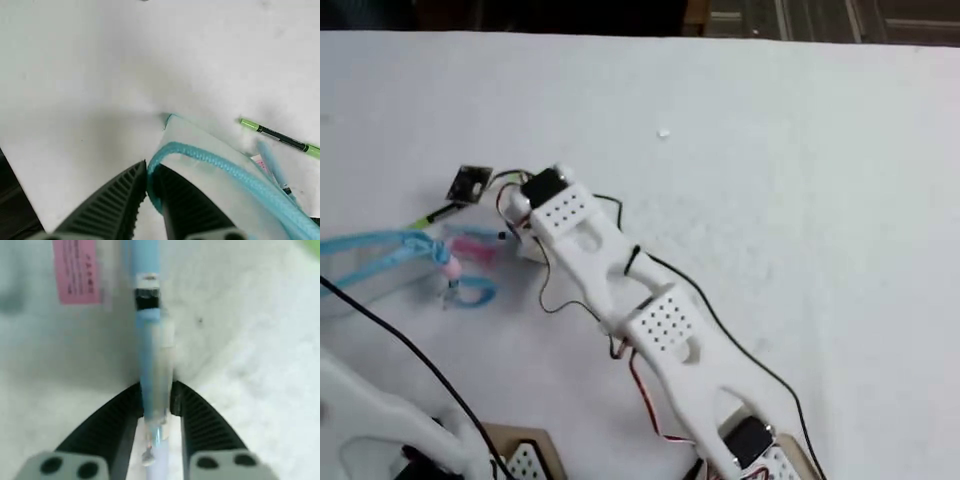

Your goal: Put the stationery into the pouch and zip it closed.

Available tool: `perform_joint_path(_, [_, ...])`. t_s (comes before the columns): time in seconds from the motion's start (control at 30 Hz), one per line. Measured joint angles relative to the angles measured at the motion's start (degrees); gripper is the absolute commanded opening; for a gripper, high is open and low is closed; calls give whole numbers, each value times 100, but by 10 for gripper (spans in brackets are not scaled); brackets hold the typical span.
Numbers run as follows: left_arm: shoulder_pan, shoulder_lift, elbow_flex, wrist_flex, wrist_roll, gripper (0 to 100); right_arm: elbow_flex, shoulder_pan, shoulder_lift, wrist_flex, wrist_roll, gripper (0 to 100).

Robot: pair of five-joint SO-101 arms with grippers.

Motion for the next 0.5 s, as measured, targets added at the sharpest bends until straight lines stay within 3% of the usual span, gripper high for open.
perform_joint_path(0.17, [0, 0, 0, 0, 0, 22, -589, 220, 0, 730, -9, 17])
perform_joint_path(0.5, [0, 0, 0, 0, 0, 22, -756, 800, -844, 835, -360, 17])
